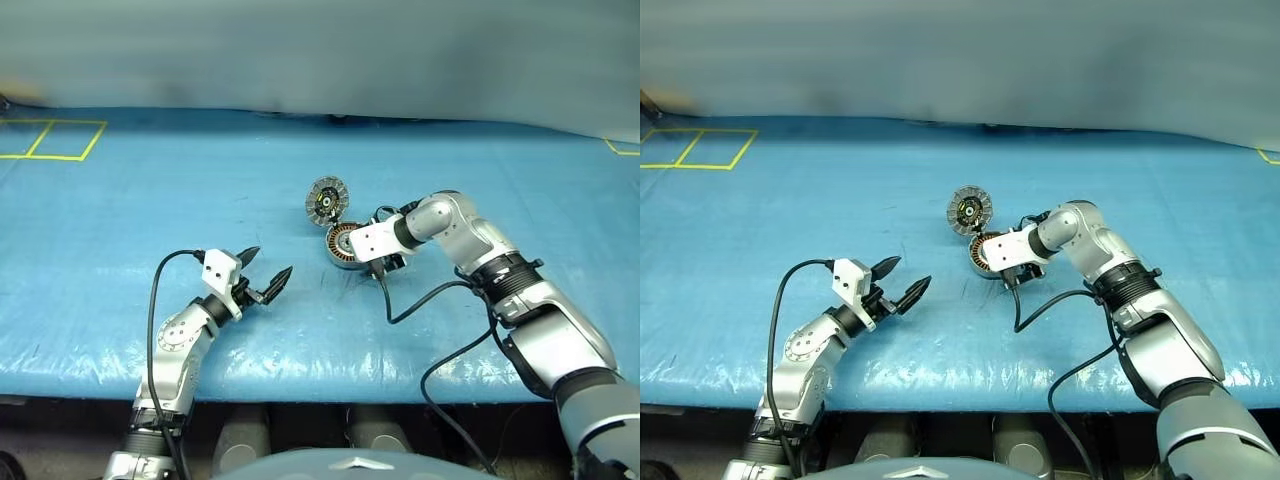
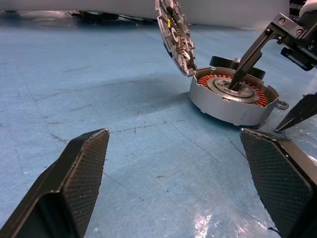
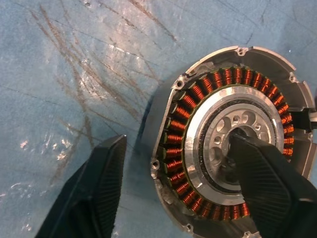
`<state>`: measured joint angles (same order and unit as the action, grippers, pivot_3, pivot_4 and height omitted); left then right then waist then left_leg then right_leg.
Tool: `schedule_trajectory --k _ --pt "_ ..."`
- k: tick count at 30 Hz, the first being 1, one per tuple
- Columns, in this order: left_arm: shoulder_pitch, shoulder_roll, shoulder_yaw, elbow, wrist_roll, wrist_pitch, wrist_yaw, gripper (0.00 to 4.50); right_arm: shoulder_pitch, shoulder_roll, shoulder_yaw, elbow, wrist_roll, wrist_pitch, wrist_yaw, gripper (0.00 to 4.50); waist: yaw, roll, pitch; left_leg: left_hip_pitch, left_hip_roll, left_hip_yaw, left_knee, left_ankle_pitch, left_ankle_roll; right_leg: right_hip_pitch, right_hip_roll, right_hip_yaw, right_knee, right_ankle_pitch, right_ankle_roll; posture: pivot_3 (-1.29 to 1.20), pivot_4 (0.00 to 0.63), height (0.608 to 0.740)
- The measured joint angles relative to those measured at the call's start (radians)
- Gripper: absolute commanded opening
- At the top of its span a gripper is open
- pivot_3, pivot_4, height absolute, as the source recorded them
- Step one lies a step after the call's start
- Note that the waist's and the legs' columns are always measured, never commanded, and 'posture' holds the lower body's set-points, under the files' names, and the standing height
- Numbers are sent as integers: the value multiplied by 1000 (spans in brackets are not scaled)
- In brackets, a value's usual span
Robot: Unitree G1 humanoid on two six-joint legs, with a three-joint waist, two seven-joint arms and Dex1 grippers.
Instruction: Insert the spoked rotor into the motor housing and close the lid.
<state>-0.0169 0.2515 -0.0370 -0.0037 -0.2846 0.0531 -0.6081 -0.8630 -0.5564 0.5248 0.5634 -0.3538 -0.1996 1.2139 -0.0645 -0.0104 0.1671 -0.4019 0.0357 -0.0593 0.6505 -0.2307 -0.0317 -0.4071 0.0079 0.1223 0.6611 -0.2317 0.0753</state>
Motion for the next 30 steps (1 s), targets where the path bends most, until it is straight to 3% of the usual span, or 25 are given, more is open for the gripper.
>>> schedule_trajectory --k 2,5,9,19,30 --pt "2 5 0 0 0 0 2 4500 0 1 0 1 -5 -10 -12 2564 0 0 0 0 0 0 0 0 0 0 0 0 0 0 0 0 150 740" --pt "5 6 0 -1 0 0 5 4500 5 0 -1 -8 -7 -4 -17 2146 -1 0 0 0 0 0 0 0 0 0 0 0 0 0 0 0 150 740" --pt "10 7 0 -3 0 0 12 4500 74 -3 -43 -105 8 70 -44 2142 0 0 0 0 0 0 -1 0 0 0 0 0 0 0 0 0 150 740" --pt "30 15 7 -5 7 -2 18 4500 367 -9 -75 -633 132 378 33 2142 -3 0 0 1 1 -1 -4 0 0 -1 1 -1 1 -2 -2 0 150 740" --pt "73 28 22 -15 8 -2 21 4500 447 114 -43 -753 88 627 -151 2142 -13 -4 -3 5 2 0 -3 1 -2 0 1 0 3 -5 -7 0 150 740"
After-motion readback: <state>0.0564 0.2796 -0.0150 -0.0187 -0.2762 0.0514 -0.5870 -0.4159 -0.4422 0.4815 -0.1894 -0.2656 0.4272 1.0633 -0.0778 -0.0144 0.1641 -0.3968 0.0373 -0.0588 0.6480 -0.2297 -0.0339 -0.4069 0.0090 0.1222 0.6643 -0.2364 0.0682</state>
